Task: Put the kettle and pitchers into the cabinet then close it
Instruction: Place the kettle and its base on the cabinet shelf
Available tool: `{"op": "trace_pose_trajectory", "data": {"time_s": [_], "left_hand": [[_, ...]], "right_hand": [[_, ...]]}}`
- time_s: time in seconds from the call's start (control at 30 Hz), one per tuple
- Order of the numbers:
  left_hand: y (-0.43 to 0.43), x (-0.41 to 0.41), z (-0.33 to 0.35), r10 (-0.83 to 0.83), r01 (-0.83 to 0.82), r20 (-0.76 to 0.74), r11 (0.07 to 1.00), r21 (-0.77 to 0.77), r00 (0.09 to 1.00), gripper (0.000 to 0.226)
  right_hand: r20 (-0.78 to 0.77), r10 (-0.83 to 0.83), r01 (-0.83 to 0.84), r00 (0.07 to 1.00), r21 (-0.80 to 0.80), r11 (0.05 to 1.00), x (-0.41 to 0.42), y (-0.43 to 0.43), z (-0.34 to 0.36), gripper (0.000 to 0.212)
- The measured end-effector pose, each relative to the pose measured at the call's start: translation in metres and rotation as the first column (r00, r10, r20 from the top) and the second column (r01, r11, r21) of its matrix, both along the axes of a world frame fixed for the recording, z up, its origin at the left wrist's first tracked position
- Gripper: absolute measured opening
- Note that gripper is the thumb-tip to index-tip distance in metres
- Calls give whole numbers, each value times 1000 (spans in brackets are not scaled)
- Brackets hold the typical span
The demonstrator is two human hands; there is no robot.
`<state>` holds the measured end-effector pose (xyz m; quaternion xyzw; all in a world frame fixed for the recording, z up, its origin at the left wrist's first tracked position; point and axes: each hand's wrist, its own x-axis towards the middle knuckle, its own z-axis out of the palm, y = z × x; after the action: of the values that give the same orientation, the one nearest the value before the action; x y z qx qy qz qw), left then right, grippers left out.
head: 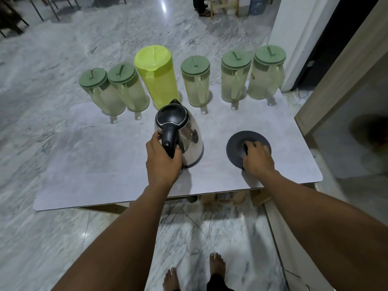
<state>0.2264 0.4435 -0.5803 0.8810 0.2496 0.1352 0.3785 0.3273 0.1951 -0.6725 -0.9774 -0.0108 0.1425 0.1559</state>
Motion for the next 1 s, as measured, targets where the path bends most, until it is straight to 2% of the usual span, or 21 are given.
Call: {"op": "trace_pose_trajectory", "data": {"time_s": [0.17, 0.27, 0.6, 0.8, 0.9, 1.0], "left_hand": [[2, -1, -2, -16, 16, -10, 1000, -7, 1000, 63], [1, -2, -2, -20, 20, -10, 1000, -15, 1000, 63], [-2, -22, -3, -7, 6, -7, 1000, -18, 1000, 62], [-6, -32, -5, 9, -9, 10, 1000, -12, 1000, 55], [-6, -36, -5, 7, -7, 10, 1000, 3, 1000, 55], [-5, -41, -6, 4, -4, 10, 1000, 14, 1000, 55]], "right_hand": [[48, 75, -78, 996, 75, 994, 3, 24, 3, 47], [58, 68, -73, 996, 78, 994, 1, 32, 2, 43], [69, 77, -79, 995, 25, 997, -34, 42, 1, 44], [54, 67, -70, 996, 62, 996, -42, 43, -2, 45], [65, 7, -5, 998, -36, 999, -61, 35, -10, 56], [114, 34, -25, 993, -80, 997, -88, 25, -22, 61]]}}
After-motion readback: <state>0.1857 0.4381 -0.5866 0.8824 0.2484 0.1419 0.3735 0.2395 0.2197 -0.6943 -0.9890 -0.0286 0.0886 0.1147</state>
